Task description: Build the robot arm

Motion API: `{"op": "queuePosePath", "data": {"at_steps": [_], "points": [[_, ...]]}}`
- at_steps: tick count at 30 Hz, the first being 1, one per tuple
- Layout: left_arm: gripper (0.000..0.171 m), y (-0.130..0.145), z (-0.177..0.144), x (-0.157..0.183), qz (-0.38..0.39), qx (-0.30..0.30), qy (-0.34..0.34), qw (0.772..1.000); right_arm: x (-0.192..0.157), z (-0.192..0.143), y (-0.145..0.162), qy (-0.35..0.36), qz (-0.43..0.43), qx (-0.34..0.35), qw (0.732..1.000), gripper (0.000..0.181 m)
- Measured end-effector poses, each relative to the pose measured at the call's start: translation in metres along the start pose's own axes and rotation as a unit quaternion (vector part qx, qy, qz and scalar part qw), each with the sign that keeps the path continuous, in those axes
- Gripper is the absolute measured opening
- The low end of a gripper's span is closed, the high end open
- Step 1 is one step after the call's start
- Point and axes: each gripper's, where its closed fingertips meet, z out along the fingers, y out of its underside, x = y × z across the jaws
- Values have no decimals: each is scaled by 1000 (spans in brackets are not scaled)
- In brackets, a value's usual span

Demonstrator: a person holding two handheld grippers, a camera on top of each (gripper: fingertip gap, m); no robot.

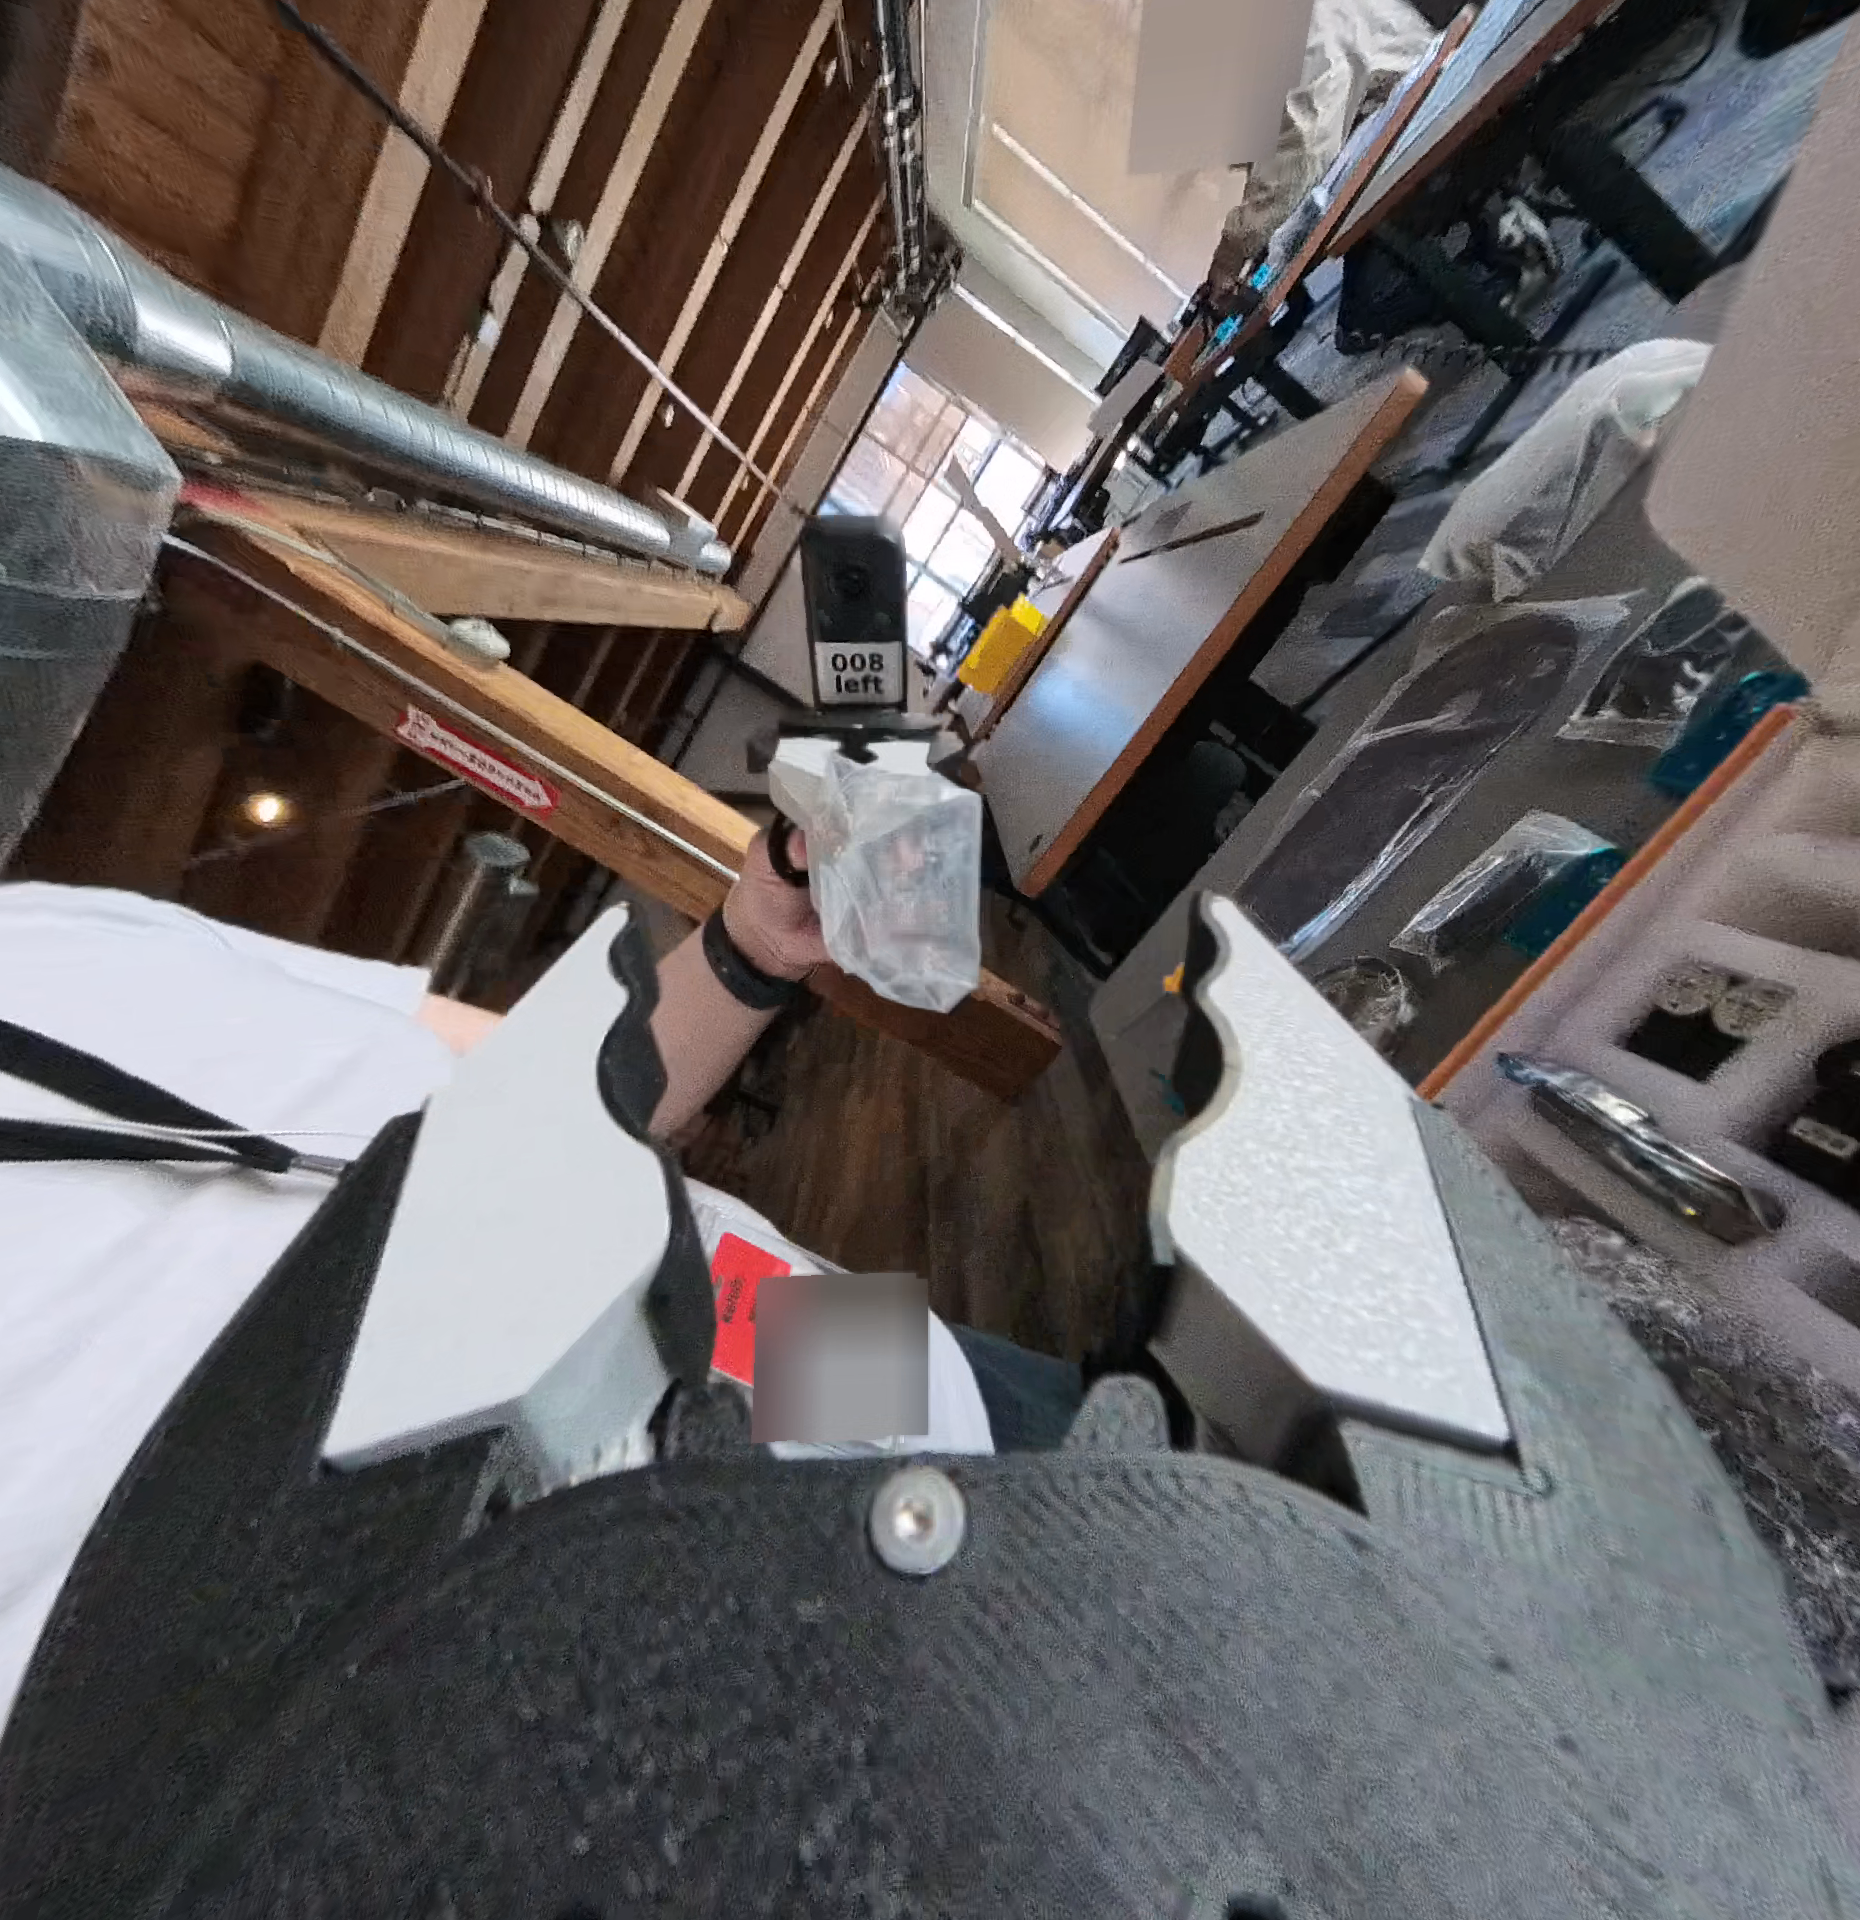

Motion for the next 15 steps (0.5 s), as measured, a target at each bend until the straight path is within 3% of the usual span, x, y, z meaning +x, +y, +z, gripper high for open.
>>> {"op": "queuePosePath", "data": {"at_steps": [2,3,6,7,11,13,15], "points": [[0,1,-2,9,-2,-8,25,1000,-5,22,8,-2,-14,-57,998,101],[0,2,-3,9,-6,-15,29,999,-8,31,15,-8,-21,-83,996,91],[0,14,-3,10,-15,-52,43,998,-27,43,25,-83,21,-125,988,8],[0,16,-4,9,-18,-56,45,997,-25,44,27,-78,40,-128,988,0],[0,20,-10,8,-34,-53,63,996,-29,46,24,-89,83,-68,990,0],[0,21,-14,9,-40,-46,78,995,-33,44,18,-104,104,-17,989,18],[0,20,-19,9,-50,-35,92,994,-25,40,29,-69,109,-11,992,36]]}}
